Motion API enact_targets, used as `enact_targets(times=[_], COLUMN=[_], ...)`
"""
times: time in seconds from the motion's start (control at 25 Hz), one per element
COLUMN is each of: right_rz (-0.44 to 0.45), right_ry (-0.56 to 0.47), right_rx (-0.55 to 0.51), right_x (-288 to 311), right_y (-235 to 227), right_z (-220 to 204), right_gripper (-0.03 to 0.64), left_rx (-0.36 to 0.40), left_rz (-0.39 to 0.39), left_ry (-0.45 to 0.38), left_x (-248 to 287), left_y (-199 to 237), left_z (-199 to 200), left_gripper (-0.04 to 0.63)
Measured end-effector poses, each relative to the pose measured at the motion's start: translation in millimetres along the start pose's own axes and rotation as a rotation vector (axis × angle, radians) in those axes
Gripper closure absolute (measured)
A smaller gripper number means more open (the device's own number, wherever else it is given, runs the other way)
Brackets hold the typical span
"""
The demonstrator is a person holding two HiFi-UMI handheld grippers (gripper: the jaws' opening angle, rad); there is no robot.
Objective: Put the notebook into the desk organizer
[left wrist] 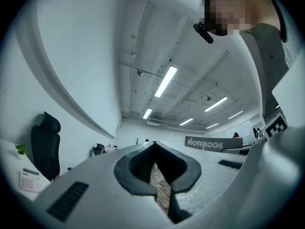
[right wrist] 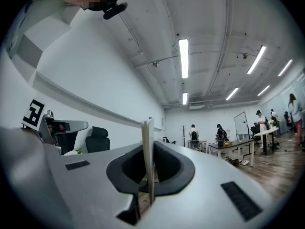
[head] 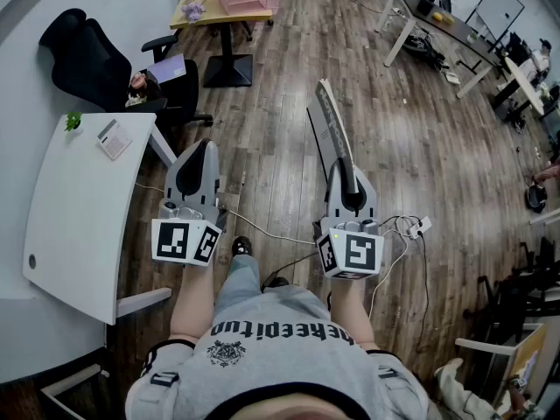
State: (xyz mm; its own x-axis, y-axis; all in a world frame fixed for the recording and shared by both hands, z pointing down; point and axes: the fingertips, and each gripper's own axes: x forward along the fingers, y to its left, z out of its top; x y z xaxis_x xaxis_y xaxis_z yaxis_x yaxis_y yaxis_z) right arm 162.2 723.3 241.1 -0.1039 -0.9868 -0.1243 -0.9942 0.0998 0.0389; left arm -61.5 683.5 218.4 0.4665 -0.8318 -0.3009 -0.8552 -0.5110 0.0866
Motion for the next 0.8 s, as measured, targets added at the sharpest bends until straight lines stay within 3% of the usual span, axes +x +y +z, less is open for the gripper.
enact_targets(times=[0.44,0.64,0.8], right_rz=[0.008,0.007,0.023], right_ry=[0.0,-0.025,-0.033], right_rx=[-0.007,-0.097,-0.063], right_x=[40.3,72.9,105.3], right_y=[13.7,21.8,28.4], right_z=[-3.4,-3.4,-5.3], right_gripper=[0.606,0.606,0.606], left_rx=[0.005,0.006,0.009], left_rz=[-0.003,-0.011,-0.022], left_ry=[0.002,-0.007,-0.015], left_x=[24.6,49.1,75.5], left_y=[28.6,53.1,77.1], left_z=[-3.2,-8.1,-11.1], left_gripper=[0.592,0.592,0.592])
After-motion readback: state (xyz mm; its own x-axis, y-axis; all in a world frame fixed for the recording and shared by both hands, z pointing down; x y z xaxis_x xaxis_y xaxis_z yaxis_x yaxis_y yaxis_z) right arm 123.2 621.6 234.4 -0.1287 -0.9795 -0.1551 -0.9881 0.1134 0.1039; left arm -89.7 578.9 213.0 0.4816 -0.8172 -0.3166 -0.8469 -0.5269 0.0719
